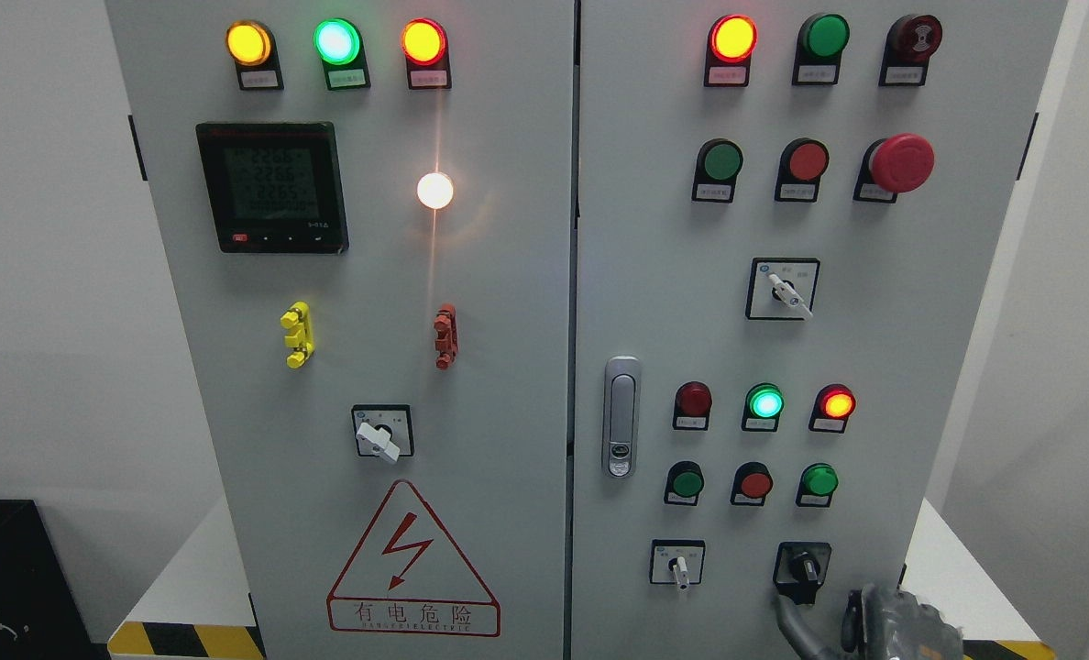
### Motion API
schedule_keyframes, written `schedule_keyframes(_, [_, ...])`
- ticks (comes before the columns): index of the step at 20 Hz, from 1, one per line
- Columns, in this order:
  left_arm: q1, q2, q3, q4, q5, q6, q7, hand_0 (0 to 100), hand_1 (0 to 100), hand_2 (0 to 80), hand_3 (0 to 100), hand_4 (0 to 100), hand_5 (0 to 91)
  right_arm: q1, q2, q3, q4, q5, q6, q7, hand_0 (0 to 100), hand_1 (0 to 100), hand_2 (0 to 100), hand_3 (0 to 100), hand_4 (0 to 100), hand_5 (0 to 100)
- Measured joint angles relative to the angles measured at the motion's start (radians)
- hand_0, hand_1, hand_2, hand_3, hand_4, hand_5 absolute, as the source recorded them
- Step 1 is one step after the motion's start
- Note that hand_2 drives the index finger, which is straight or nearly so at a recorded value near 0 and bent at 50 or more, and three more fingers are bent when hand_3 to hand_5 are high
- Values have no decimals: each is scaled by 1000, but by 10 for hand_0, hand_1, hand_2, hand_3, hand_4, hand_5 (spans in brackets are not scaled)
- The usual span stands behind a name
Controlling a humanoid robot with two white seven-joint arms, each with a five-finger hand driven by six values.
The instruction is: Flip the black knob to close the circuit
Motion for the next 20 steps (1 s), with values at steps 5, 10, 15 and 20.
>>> schedule_keyframes(5, [0, 0, 0, 0, 0, 0, 0, 120, 556, 0, 0, 0, 0, 39, 2, -4, -33, -28, -1, -19, 0, 99, 889, 1000, 926, 965])
schedule_keyframes(10, [0, 0, 0, 0, 0, 0, 0, 120, 556, 0, 0, 0, 0, 86, 3, 8, -79, -111, 3, -53, 0, 105, 861, 1000, 908, 933])
schedule_keyframes(15, [0, 0, 0, 0, 0, 0, 0, 120, 556, 0, 0, 0, 0, 133, 4, 39, -119, -260, 10, -104, 0, 129, 804, 1000, 892, 872])
schedule_keyframes(20, [0, 0, 0, 0, 0, 0, 0, 120, 556, 0, 0, 0, 0, 178, 4, 72, -159, -471, 10, -173, 0, 152, 691, 931, 854, 784])
